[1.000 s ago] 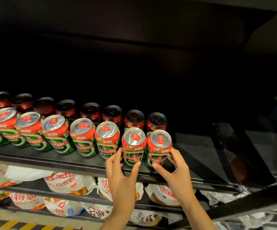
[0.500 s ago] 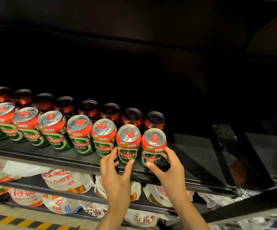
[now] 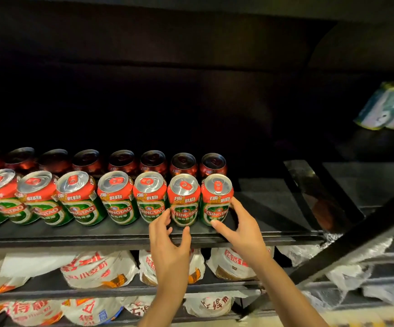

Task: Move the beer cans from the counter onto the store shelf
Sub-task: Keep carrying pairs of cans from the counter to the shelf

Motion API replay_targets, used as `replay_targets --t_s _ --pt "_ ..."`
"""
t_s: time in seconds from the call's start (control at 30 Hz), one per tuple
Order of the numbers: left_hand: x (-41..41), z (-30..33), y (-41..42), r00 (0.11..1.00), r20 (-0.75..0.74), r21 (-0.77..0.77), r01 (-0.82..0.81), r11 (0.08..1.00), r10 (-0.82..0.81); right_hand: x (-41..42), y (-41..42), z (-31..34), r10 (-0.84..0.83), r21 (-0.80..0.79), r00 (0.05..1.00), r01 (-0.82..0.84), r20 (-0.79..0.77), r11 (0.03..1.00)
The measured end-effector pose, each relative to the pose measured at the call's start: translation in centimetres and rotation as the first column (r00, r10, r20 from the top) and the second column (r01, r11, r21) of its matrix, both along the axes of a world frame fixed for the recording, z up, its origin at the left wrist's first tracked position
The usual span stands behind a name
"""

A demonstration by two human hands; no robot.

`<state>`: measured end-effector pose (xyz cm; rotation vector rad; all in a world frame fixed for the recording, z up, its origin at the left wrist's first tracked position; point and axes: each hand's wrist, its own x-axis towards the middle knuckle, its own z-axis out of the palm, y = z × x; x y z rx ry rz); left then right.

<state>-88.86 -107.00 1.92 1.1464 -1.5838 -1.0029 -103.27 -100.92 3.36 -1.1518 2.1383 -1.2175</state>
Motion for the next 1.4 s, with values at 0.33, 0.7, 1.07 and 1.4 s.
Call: replay_targets --t_s 0.33,0.7,1.07,1.4 --pt "7.7 0.7 0.7 0.734 0.308 0.233 0.559 0.796 -0.606 11.7 14.0 -0.4 -0.418 0.144 0.885 0.450 -0.205 0.881" --pt "12.1 0.1 18.1 -0.297 0.558 0.366 0.926 -0.091 -0.775 39.2 37.2 -2.0 -0.937 0.392 0.282 0.901 -0.204 0.186" --pt "30.3 1.3 44.0 -0.763 0.482 0.297 0.604 -0.740 -0.429 68.2 46.9 0.3 -0.905 0.415 -0.370 0.805 -0.209 -0.424" --pt "50.6 1.9 61.2 -0.920 0.379 0.335 0.240 -0.911 -0.102 88.0 54.0 0.6 -0.698 0.448 -0.685 0.567 -0.209 -0.691"
